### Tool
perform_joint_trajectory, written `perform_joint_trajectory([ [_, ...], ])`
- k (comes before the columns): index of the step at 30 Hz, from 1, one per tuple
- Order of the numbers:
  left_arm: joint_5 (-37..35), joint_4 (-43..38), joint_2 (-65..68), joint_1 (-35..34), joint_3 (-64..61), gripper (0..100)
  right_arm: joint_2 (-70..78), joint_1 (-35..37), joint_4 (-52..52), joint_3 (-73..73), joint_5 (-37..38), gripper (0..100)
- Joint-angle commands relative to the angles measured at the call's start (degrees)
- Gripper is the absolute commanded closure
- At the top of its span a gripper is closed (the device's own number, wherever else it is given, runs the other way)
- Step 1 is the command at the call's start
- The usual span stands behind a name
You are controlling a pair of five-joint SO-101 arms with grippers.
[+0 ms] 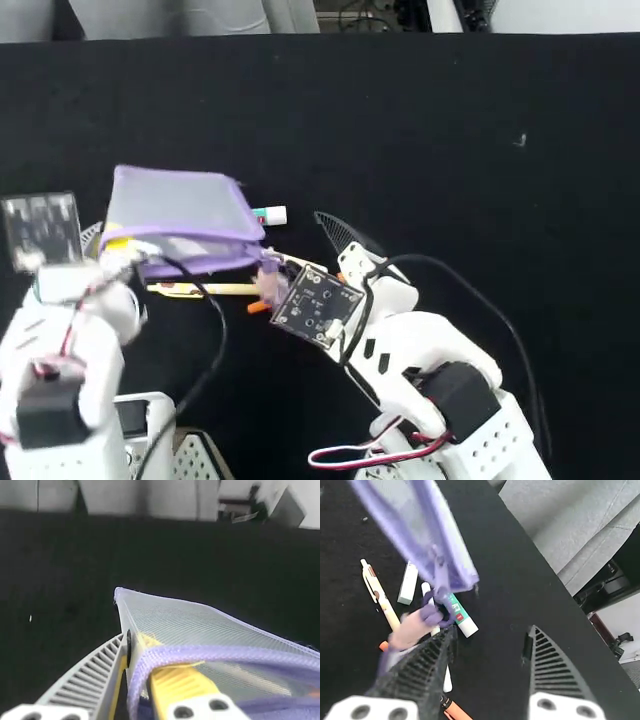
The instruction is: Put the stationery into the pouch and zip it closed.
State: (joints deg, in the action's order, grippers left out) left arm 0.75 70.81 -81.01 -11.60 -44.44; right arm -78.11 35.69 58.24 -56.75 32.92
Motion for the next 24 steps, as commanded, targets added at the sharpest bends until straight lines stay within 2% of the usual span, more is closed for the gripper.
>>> perform_joint_trajectory([
  [1, -1.9, 4.0, 10.2, -4.4, 13.8, 97, 0.2, -0.9, -1.4, 3.3, -1.1, 78.6],
  [5, -1.7, 7.4, 15.7, -10.2, 20.9, 97, 4.6, -3.3, -1.5, 5.6, -3.9, 78.6],
  [10, -1.8, 7.5, 20.7, -17.7, 23.1, 97, 16.9, -6.2, -6.2, 7.1, -4.0, 78.6],
  [14, -2.2, 4.7, 22.7, -24.0, 22.5, 97, 26.2, -5.7, -11.4, 7.0, -4.0, 78.7],
  [18, -6.1, 2.3, 24.0, -30.3, 22.3, 97, 33.7, -5.5, -16.4, 7.3, -4.0, 78.7],
  [24, -7.9, -3.6, 24.2, -34.7, 16.5, 97, 46.4, -1.6, -23.7, 8.2, -3.5, 78.7],
])
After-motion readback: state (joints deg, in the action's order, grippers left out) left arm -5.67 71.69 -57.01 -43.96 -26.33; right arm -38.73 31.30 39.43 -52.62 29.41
